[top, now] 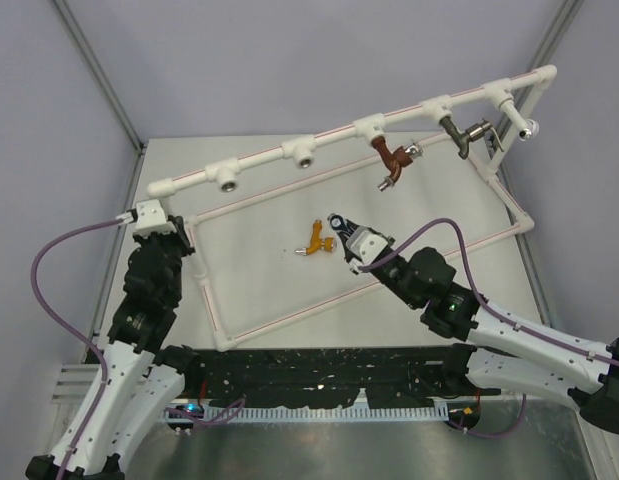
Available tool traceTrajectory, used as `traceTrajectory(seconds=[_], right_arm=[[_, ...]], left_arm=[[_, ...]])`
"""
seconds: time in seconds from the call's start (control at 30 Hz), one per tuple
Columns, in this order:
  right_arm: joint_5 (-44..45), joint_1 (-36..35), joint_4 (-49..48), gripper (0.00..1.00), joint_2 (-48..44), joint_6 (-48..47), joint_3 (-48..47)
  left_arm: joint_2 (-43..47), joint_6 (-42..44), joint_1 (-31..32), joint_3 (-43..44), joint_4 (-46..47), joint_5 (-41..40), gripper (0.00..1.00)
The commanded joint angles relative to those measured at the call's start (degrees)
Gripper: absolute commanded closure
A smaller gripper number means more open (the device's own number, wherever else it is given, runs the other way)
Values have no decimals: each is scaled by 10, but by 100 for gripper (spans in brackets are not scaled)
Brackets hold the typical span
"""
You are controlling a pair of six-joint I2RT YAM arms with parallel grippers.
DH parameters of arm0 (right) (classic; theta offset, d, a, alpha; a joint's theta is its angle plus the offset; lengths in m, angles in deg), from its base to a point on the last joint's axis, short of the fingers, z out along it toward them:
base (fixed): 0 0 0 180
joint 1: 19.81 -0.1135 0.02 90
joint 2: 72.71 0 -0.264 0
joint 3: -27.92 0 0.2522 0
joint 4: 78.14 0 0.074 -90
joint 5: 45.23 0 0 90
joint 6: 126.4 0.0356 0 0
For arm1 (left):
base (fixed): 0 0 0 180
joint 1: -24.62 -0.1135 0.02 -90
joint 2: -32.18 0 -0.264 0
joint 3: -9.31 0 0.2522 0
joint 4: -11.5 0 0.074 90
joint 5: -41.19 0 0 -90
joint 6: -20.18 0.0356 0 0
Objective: Install the water faucets
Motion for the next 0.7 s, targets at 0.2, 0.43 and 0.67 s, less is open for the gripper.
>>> traceTrajectory(seconds=[0.2, 0.43, 0.67], right_arm=[[23, -2, -126, 95, 37, -207, -19], [22, -12, -215, 95, 53, -382, -3], [96, -55, -316, 95, 121, -629, 5]], left_arm=[[86, -24, -2, 36, -147, 62, 100], [87, -30, -2, 25, -195, 115, 100], [72, -15, 3, 17, -187, 126, 100]])
